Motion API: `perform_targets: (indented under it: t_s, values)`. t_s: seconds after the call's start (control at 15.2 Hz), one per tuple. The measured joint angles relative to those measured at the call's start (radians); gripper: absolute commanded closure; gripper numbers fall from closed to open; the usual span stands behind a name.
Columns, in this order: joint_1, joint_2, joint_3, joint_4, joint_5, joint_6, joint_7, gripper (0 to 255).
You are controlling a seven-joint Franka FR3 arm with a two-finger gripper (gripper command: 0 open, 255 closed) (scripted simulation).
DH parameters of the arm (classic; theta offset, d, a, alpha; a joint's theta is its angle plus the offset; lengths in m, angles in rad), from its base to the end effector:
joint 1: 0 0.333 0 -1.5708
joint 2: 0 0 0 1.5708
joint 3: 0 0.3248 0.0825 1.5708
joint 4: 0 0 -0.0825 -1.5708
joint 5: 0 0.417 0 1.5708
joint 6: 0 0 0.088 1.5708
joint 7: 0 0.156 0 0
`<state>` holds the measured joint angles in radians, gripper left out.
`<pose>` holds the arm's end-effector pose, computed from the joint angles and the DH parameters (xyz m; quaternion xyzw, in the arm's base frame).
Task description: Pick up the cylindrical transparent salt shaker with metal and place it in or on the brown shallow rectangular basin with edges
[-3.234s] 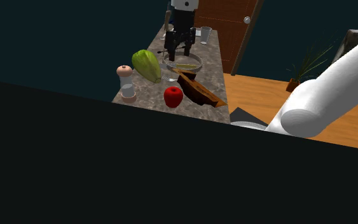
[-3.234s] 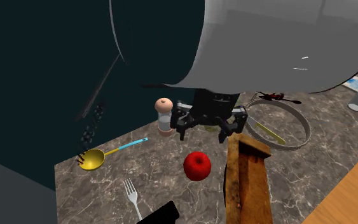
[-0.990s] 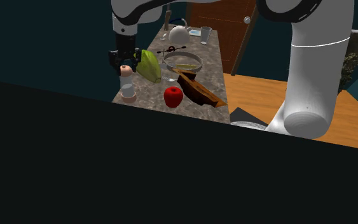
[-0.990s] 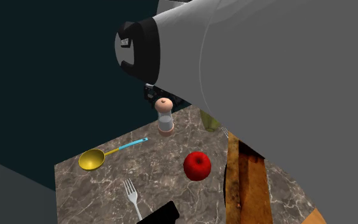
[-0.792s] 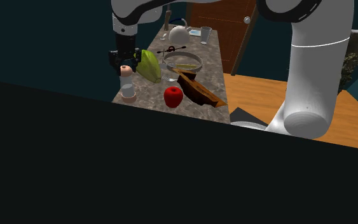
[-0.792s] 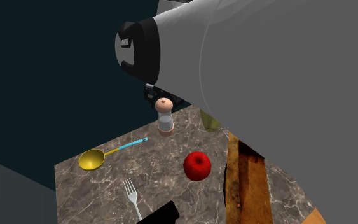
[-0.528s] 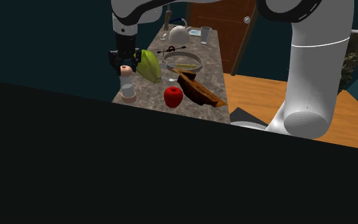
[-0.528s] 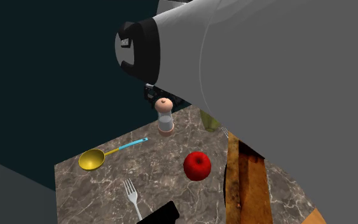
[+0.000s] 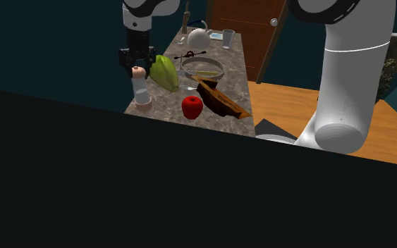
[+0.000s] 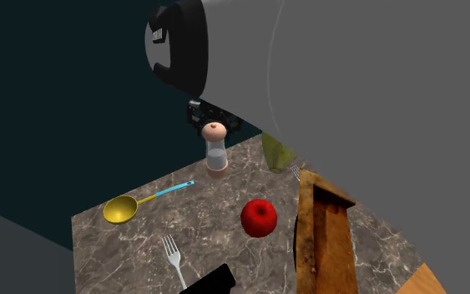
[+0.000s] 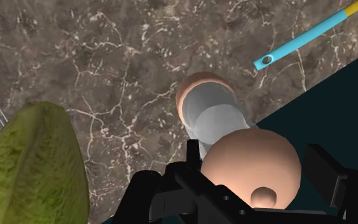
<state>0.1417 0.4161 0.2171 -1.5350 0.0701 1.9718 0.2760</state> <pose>0.6730 0.2432 0.3714 -0.9968 -0.0185 0.0096 0.0767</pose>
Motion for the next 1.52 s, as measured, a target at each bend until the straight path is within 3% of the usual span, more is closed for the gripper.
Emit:
perform_targets:
  t_s: [1.52]
  values:
    - [0.007,-0.008,0.004,0.297,-0.005,-0.303,0.032,255]
